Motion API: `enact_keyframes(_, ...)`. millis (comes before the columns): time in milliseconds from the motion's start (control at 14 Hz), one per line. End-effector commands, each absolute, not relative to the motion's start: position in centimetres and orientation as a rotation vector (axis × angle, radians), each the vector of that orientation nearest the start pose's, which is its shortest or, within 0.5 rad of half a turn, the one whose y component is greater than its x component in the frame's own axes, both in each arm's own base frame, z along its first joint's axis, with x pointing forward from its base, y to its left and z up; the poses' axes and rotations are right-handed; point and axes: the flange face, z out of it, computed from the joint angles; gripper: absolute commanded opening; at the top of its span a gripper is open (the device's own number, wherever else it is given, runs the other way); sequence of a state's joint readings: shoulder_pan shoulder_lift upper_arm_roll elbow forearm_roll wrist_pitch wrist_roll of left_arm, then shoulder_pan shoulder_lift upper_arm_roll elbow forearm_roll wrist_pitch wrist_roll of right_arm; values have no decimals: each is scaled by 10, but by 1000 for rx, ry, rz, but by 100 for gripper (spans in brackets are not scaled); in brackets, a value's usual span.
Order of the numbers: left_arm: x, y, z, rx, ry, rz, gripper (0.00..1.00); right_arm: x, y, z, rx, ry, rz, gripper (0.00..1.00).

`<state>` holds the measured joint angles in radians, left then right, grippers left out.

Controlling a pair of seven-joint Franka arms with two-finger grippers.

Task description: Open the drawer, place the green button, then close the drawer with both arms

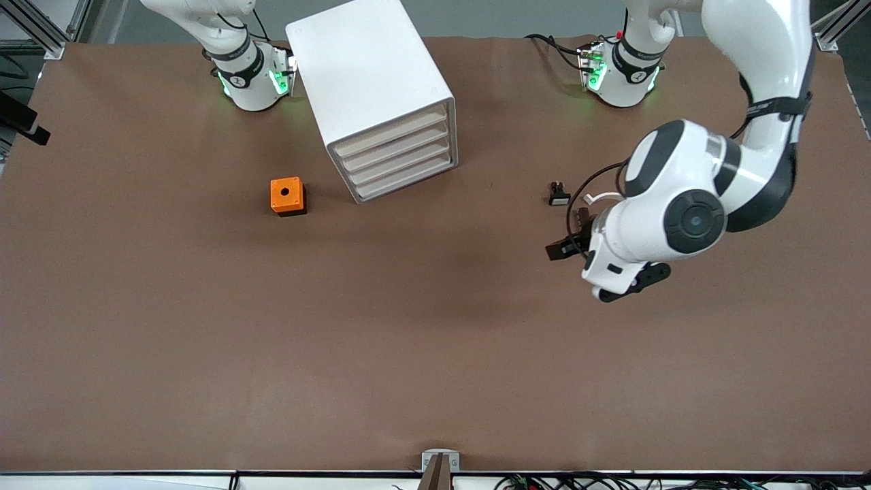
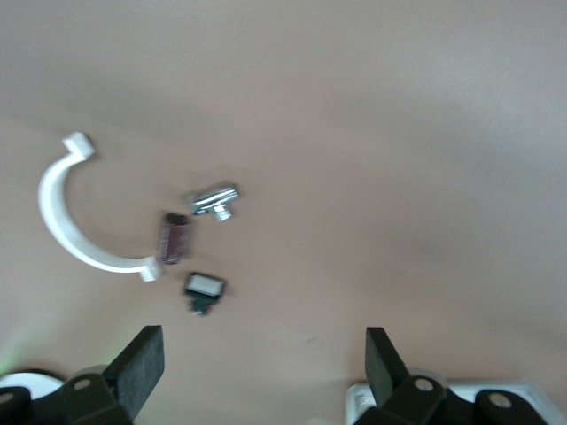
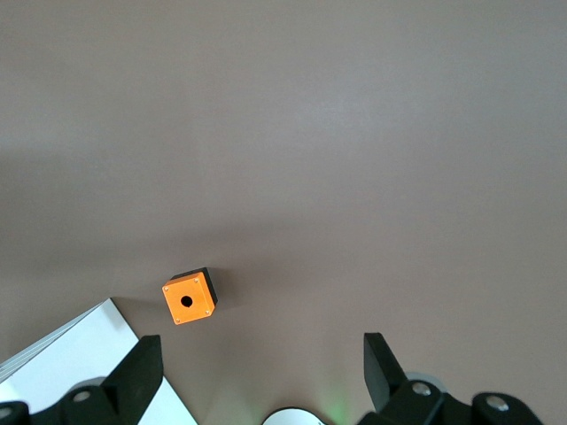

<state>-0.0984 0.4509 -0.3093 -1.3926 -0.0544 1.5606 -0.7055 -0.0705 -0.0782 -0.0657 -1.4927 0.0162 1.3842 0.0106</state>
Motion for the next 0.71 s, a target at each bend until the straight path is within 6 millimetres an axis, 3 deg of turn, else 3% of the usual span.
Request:
enact_keyframes(0,599,-192,471,-3095,-338,544,100,498,-71,685,-3120,204,32,100)
enact_keyframes(429,557,-95,513,-3171,-207,502,100,498,-72,685,-3120,206,32,100)
enact_keyframes(643,539,-61,521,-3185,-144,467,100,498,-72,685,-3120,206,32,100)
